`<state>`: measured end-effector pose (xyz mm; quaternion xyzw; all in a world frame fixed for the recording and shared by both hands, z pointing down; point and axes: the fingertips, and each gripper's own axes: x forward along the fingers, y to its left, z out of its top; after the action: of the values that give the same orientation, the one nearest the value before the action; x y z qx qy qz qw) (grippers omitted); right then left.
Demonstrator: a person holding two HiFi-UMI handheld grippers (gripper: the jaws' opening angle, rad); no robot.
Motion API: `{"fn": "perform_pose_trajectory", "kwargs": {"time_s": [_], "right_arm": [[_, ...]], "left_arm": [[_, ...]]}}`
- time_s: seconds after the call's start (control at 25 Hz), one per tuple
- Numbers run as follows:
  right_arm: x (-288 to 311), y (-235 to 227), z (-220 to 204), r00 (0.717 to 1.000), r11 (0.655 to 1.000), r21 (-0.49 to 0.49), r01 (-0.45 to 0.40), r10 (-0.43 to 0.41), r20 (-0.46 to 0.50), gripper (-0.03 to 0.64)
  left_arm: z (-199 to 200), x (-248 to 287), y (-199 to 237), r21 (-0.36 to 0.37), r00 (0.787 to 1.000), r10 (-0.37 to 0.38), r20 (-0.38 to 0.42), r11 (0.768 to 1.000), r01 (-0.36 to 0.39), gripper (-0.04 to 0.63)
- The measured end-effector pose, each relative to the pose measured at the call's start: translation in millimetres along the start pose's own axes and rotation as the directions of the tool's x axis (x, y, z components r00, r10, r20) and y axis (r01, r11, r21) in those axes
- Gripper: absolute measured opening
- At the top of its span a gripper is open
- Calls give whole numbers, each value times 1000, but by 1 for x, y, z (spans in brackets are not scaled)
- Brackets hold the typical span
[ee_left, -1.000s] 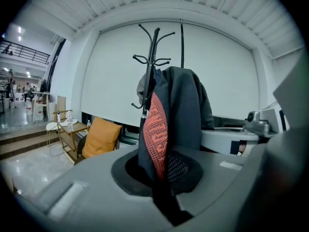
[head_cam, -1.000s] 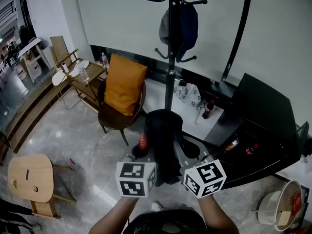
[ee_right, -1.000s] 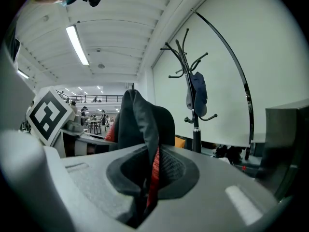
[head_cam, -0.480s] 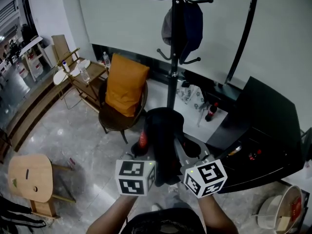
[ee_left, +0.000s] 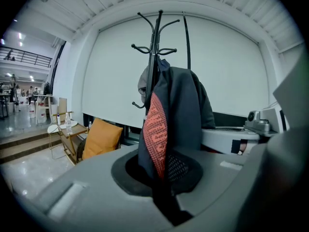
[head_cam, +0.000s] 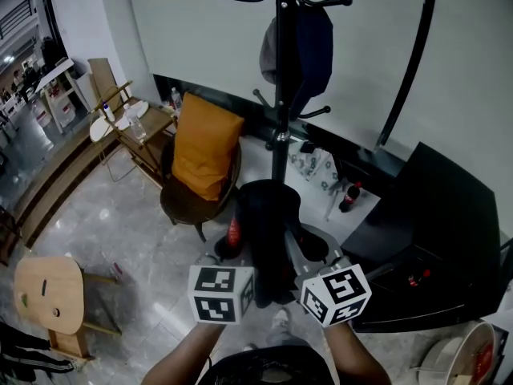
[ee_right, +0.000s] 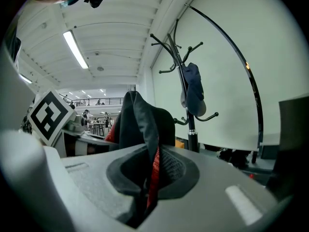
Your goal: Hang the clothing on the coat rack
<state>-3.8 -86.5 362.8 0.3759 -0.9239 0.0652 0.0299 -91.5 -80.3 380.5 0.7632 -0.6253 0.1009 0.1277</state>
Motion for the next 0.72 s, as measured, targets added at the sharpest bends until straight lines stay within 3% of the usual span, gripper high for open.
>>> {"fn": "perform_pose_trajectory", "kwargs": {"time_s": [0.72], "right_arm": [[52, -62, 19, 991, 991, 5, -136, 136, 16, 31]], "left_arm": [[32, 71, 7, -23, 990, 141, -6, 990, -141, 25]]}}
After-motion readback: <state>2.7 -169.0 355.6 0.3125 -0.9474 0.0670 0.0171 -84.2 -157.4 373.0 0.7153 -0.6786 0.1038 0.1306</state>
